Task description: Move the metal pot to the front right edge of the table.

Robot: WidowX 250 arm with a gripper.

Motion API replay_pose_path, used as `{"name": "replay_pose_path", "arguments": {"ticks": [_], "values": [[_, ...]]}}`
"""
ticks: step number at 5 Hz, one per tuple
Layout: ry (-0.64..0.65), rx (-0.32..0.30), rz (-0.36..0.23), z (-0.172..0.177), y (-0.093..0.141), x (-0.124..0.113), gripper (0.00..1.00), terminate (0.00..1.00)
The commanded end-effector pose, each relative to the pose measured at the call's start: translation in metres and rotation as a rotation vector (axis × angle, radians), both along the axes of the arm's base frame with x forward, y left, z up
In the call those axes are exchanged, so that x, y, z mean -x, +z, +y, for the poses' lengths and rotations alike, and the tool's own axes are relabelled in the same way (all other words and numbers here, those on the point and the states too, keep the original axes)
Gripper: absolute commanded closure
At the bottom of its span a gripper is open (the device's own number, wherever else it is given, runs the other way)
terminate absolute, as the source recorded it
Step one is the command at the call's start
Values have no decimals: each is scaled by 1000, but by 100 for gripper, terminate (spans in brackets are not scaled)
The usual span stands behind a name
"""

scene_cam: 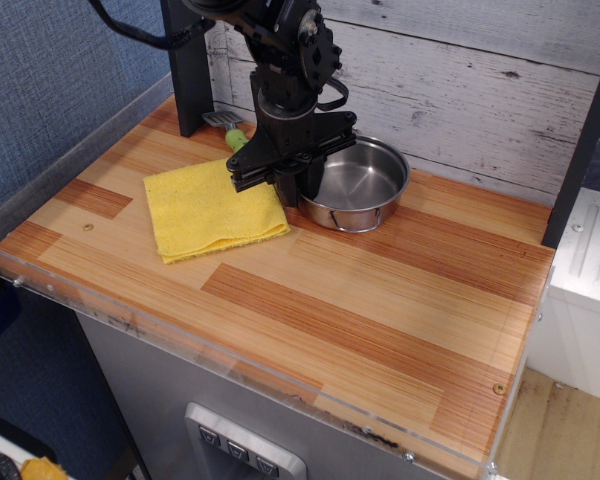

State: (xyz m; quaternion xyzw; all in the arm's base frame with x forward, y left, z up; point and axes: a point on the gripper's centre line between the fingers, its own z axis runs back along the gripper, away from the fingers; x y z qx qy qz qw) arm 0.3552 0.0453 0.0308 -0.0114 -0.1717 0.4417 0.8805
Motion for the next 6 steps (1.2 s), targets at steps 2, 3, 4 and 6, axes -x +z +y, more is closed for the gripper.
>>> {"name": "replay_pose_path", "arguments": {"ticks": [2, 3, 4, 6], "values": [[14, 18, -99, 9, 46, -5, 100, 0], [18, 12, -148, 13, 73, -5, 100, 0], [21, 19, -192, 17, 101, 0, 100, 0], [-35, 44, -235, 16, 136, 40, 100, 0]]}}
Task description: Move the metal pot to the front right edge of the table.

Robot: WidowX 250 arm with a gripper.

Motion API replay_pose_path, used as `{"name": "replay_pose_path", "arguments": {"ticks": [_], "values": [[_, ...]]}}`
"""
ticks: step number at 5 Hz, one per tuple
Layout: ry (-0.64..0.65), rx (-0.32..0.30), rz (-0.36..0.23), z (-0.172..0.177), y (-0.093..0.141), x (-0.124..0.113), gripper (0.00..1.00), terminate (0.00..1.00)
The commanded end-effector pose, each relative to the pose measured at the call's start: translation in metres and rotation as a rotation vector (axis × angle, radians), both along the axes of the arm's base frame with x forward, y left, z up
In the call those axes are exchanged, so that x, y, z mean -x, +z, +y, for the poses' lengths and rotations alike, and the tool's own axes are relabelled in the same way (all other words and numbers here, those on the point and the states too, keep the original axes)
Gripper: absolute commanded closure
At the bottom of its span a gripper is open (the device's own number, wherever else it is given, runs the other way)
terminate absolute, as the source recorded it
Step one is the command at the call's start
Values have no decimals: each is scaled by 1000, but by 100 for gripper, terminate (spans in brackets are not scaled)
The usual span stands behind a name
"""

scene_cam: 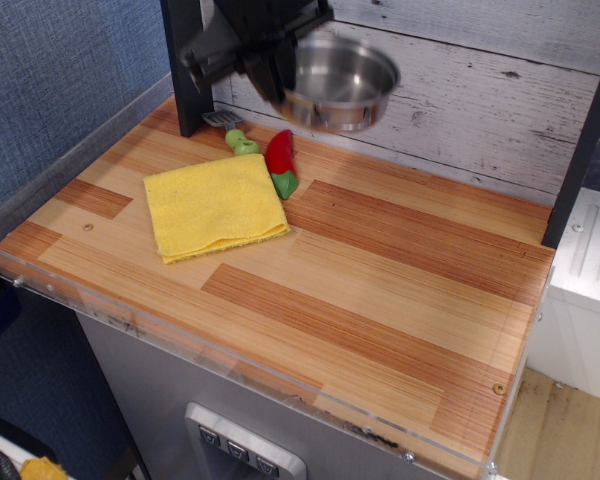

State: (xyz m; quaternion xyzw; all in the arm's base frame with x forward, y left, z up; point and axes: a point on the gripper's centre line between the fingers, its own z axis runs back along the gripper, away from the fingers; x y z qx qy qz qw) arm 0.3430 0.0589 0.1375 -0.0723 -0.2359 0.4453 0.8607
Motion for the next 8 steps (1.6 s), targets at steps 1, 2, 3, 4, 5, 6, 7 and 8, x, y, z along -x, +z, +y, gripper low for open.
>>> {"name": "replay_pose_path", "arguments": {"ticks": [1, 2, 3, 4, 5, 6, 7, 8], "values": [[-81, -16, -80, 2, 36, 58, 100, 0], [-139, -14, -87, -5, 40, 80, 100, 0], [-194, -18, -78, -14, 35, 99, 100, 0], [-266, 6, -43, -32, 17, 107, 100, 0], [-325, -34, -9, -48, -2, 109, 100, 0], [-363, -44, 25, -57, -21, 111, 100, 0], [-373, -41, 54, -61, -35, 114, 100, 0], [-381, -46, 79, -67, -54, 110, 100, 0]]}}
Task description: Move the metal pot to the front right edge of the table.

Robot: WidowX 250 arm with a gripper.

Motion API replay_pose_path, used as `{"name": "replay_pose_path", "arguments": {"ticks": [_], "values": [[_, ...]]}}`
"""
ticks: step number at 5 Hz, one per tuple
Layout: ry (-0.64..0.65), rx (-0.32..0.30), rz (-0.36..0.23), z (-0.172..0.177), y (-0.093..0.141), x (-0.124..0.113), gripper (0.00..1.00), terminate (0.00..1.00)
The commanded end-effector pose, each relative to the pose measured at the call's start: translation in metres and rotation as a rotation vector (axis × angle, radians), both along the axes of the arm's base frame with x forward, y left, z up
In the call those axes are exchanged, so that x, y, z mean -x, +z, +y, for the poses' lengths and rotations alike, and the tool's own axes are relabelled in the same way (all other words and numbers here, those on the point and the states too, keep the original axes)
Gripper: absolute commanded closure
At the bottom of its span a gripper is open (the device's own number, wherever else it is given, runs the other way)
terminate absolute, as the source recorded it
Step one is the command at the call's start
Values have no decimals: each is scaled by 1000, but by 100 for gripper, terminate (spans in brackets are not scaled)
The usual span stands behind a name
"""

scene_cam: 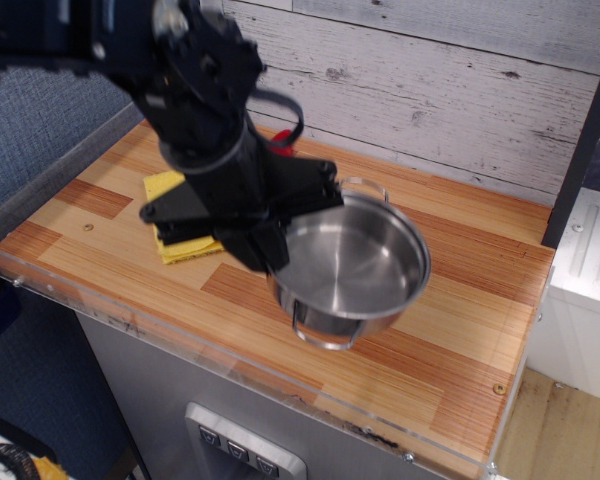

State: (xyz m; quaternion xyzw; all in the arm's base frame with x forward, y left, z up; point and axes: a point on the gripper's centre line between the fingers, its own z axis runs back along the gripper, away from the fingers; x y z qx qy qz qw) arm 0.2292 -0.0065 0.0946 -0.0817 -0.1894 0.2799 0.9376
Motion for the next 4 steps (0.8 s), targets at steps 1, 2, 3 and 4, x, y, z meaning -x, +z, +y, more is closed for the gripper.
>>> {"name": "replay_pose_path", "arguments": {"ticks": [1, 2, 3, 4], "values": [[-33, -28, -7, -10, -29, -9, 100, 0], [-56, -40, 7, -20, -43, -16, 100, 0], [-71, -43, 11, -31, -53, -21, 100, 0], [-71, -42, 20, -34, -56, -21, 100, 0]]}}
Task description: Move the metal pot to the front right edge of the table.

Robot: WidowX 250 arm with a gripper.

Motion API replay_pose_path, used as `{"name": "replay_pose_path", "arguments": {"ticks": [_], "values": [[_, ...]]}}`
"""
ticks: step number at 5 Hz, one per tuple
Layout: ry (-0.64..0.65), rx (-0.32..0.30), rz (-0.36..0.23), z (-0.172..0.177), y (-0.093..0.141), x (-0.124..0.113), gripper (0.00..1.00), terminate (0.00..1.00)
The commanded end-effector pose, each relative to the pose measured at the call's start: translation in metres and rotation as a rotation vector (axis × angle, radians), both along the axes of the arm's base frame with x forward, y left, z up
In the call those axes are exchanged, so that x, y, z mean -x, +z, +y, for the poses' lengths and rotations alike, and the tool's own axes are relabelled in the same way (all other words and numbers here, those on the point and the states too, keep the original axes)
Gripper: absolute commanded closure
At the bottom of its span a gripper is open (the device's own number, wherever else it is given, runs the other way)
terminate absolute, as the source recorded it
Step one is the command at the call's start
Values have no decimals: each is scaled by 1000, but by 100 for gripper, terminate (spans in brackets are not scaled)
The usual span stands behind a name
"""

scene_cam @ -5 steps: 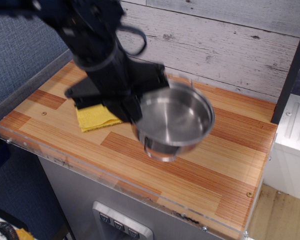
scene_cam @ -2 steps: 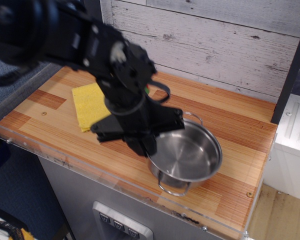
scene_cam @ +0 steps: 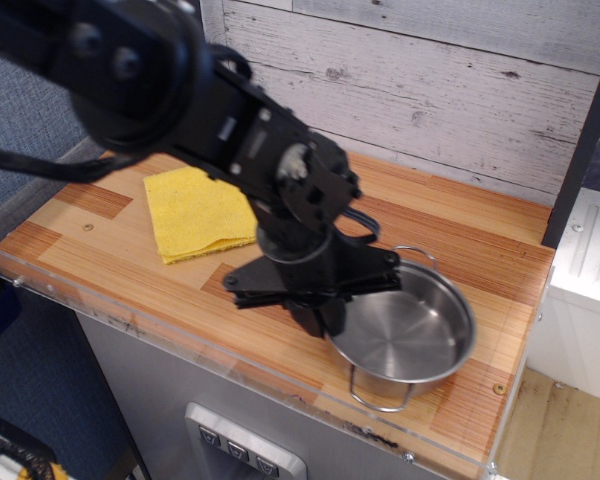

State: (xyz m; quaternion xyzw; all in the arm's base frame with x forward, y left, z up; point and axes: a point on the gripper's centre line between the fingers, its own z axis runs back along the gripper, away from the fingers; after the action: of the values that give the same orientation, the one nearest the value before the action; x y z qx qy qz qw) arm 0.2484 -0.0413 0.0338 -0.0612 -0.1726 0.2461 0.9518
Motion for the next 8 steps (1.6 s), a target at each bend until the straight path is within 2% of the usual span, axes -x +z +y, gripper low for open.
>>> {"name": "replay_pose_path", "arguments": {"ticks": [1, 3, 5, 7, 8], "values": [[30, 4, -28, 4, 8, -3, 0, 0], [58, -6, -25, 9, 17, -7, 0, 0], [76, 12, -43, 15, 32, -10, 0, 0], [166, 22, -167, 43, 104, -12, 0, 0], [206, 48, -213, 56, 133, -7, 0, 0]]}}
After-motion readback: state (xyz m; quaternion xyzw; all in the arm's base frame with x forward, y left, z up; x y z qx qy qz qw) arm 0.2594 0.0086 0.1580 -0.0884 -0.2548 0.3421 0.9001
